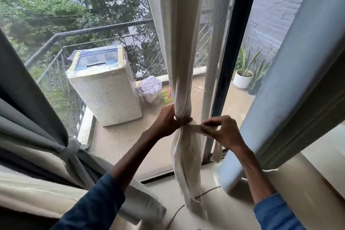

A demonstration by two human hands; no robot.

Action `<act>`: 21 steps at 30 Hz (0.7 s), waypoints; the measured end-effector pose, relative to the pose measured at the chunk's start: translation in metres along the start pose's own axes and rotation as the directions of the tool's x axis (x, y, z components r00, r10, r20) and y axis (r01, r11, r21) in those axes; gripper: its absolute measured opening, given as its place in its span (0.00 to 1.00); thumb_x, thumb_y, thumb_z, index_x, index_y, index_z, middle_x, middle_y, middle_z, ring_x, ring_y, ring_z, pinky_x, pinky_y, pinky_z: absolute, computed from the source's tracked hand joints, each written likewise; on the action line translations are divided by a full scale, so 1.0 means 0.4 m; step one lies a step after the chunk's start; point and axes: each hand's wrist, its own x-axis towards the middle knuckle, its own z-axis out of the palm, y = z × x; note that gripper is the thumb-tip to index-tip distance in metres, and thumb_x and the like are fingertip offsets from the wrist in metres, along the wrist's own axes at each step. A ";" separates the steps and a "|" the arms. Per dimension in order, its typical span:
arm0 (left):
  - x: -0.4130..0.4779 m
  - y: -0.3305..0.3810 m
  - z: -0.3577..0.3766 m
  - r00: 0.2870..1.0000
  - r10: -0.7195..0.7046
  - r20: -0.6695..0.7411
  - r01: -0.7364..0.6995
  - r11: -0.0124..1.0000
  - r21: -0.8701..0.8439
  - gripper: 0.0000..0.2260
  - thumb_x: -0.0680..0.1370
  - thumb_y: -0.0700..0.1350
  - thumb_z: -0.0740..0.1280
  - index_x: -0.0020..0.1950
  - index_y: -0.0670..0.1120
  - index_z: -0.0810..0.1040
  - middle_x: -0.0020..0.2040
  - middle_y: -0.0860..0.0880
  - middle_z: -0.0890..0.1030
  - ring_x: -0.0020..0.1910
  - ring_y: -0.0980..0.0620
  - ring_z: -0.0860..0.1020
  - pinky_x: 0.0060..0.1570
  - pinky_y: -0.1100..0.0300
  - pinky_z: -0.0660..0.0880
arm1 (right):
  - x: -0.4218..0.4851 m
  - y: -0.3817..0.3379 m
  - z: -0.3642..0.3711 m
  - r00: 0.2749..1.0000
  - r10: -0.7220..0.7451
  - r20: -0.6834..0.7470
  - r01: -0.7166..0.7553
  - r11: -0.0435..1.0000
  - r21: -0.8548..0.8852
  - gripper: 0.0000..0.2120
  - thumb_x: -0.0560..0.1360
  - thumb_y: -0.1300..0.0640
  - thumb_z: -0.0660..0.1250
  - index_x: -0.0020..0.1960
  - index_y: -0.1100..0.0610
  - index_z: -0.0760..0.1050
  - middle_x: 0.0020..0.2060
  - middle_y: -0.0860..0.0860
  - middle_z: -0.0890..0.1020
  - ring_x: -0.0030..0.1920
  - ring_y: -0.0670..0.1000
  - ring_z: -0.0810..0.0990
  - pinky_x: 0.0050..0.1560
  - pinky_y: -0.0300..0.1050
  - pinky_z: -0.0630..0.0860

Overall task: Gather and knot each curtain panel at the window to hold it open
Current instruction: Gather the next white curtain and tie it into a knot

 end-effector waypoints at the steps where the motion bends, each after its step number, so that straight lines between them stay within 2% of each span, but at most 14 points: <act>1: -0.001 -0.002 -0.006 1.000 0.021 0.023 -0.021 1.000 0.006 0.16 0.73 0.57 0.73 0.48 0.45 0.79 0.44 0.47 0.82 0.44 0.46 0.79 0.43 0.48 0.76 | 0.007 0.008 -0.008 1.000 0.001 -0.020 -0.001 1.000 -0.016 0.04 0.68 0.54 0.79 0.41 0.49 0.87 0.34 0.40 0.86 0.38 0.35 0.82 0.40 0.30 0.74; 5: -0.010 0.003 -0.011 0.998 0.025 0.059 -0.028 0.999 0.038 0.22 0.71 0.60 0.73 0.49 0.41 0.79 0.44 0.42 0.82 0.43 0.41 0.79 0.41 0.44 0.77 | 0.051 0.032 -0.012 0.995 0.008 -0.096 -0.015 0.998 -0.068 0.04 0.65 0.54 0.79 0.39 0.49 0.86 0.32 0.40 0.85 0.35 0.40 0.81 0.39 0.37 0.77; 8: -0.019 0.005 0.006 0.997 0.061 0.047 -0.063 0.996 0.062 0.28 0.70 0.65 0.69 0.47 0.38 0.79 0.41 0.40 0.81 0.40 0.38 0.79 0.38 0.45 0.77 | 0.084 0.027 0.011 0.993 -0.006 -0.119 -0.004 0.997 -0.083 0.03 0.66 0.55 0.79 0.39 0.49 0.86 0.31 0.39 0.84 0.35 0.38 0.80 0.38 0.38 0.76; 11: -0.020 0.020 0.013 0.995 0.083 0.061 -0.085 0.996 0.021 0.21 0.71 0.59 0.72 0.51 0.42 0.82 0.44 0.43 0.83 0.41 0.43 0.81 0.38 0.49 0.78 | 0.114 -0.007 0.045 0.990 -0.123 -0.073 0.117 0.990 -0.077 0.03 0.67 0.58 0.76 0.36 0.52 0.84 0.27 0.36 0.80 0.33 0.36 0.76 0.36 0.38 0.69; 14: -0.017 0.019 0.005 0.990 0.118 0.081 -0.120 0.993 0.011 0.19 0.72 0.56 0.72 0.57 0.45 0.82 0.51 0.45 0.83 0.48 0.45 0.80 0.43 0.59 0.76 | 0.129 -0.032 0.085 0.965 -0.259 -0.037 0.258 0.966 -0.027 0.10 0.67 0.50 0.73 0.36 0.56 0.82 0.31 0.41 0.79 0.36 0.39 0.75 0.37 0.34 0.67; 16: -0.015 0.004 -0.004 0.985 0.145 0.089 -0.146 0.989 0.005 0.18 0.73 0.56 0.73 0.60 0.51 0.80 0.57 0.46 0.80 0.55 0.48 0.78 0.50 0.61 0.73 | 0.132 -0.028 0.106 0.977 -0.208 -0.037 0.207 0.978 -0.031 0.13 0.66 0.43 0.73 0.39 0.53 0.79 0.36 0.42 0.77 0.35 0.41 0.72 0.36 0.30 0.65; 17: -0.016 0.006 -0.012 0.983 0.155 0.098 -0.155 0.988 -0.013 0.16 0.74 0.55 0.72 0.60 0.53 0.80 0.58 0.46 0.79 0.56 0.50 0.76 0.51 0.61 0.72 | 0.134 -0.022 0.112 0.987 -0.158 -0.031 0.157 0.986 -0.050 0.12 0.66 0.43 0.73 0.38 0.51 0.76 0.34 0.43 0.75 0.34 0.41 0.71 0.34 0.31 0.64; 19: -0.016 0.004 -0.018 0.972 0.193 0.134 -0.195 0.981 0.003 0.13 0.76 0.54 0.71 0.57 0.51 0.81 0.55 0.46 0.80 0.53 0.50 0.76 0.52 0.57 0.74 | 0.133 -0.014 0.124 0.994 -0.101 0.034 0.102 0.994 -0.042 0.14 0.65 0.46 0.72 0.31 0.52 0.69 0.27 0.45 0.73 0.30 0.42 0.68 0.29 0.37 0.62; 21: -0.011 -0.002 -0.015 0.964 0.181 0.193 -0.203 0.974 0.101 0.13 0.79 0.59 0.65 0.56 0.53 0.80 0.51 0.47 0.81 0.51 0.47 0.77 0.51 0.50 0.75 | 0.130 -0.012 0.134 0.985 -0.081 0.152 0.077 0.996 0.038 0.16 0.65 0.50 0.69 0.26 0.52 0.65 0.21 0.44 0.68 0.29 0.41 0.67 0.29 0.41 0.60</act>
